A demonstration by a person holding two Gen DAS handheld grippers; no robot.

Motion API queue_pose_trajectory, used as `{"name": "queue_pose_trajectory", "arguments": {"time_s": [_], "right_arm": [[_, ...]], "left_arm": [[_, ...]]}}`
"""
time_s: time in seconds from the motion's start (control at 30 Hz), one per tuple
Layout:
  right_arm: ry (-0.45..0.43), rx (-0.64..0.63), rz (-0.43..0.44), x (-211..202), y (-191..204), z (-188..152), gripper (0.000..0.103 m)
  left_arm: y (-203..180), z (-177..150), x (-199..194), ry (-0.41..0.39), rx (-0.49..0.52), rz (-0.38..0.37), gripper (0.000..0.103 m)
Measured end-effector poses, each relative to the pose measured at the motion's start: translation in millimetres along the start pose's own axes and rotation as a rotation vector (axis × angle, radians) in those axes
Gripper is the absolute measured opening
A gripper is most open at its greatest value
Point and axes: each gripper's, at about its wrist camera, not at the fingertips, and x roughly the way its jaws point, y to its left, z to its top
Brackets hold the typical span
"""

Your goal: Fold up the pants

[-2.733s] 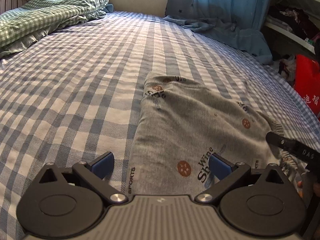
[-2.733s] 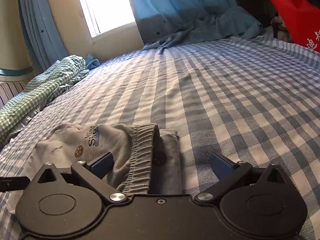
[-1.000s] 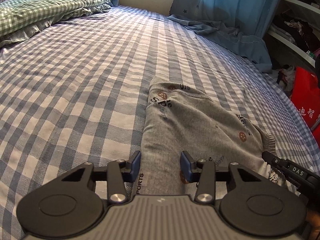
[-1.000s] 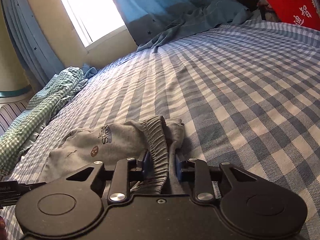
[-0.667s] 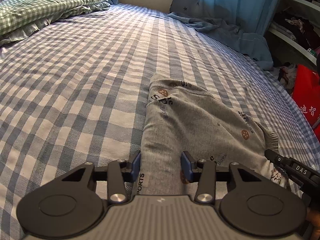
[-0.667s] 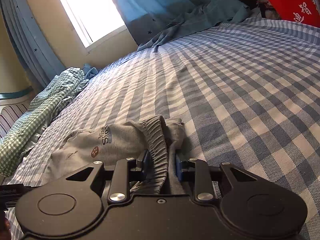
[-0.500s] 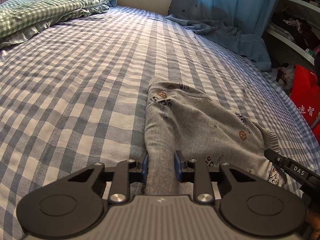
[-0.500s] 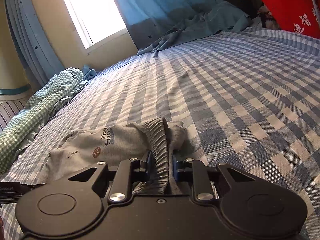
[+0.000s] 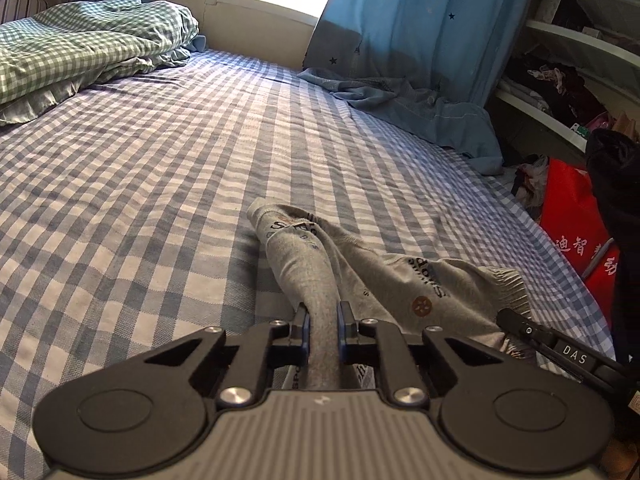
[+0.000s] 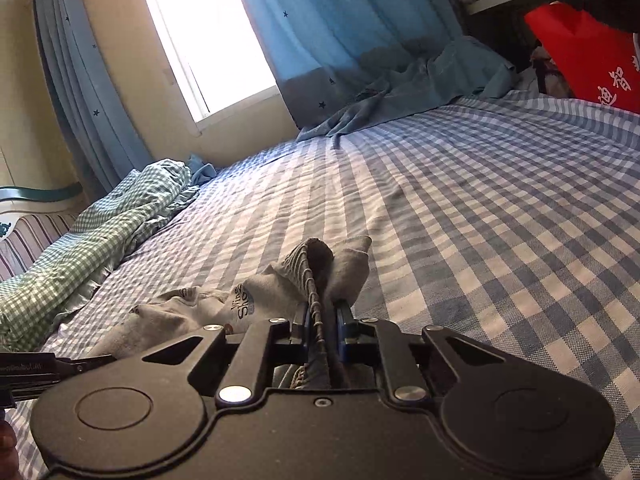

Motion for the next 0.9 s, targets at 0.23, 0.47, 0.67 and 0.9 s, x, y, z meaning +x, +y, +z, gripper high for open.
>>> {"name": "queue_pose_trajectory", "arguments": {"time_s": [0.23, 0.47, 0.67, 0.9], "right_arm": [[-0.007, -0.019, 0.058, -3.3, 18.4, 13.3, 0.013], [0.001, -0.063, 0.133, 23.9, 52.8, 35.8, 0.013], [-0.007, -0.114, 0.219, 77.9, 106.4, 67.3, 0.013], [-0.036, -0.178, 0.302, 159.1, 177.1, 100.6, 0.013]], "left_arm": [[-0.2, 11.2, -8.1, -0.024, 0.015, -0.025, 0.013], [24.1, 37.8, -14.8, -0.073, 0.005, -0.008, 0.013], [67.4, 84.1, -15.6, -0.152, -0.026, 0.050, 0.013], [121.9, 151.1, -0.6, -0.283, -0.040, 0.141, 0.013]]}}
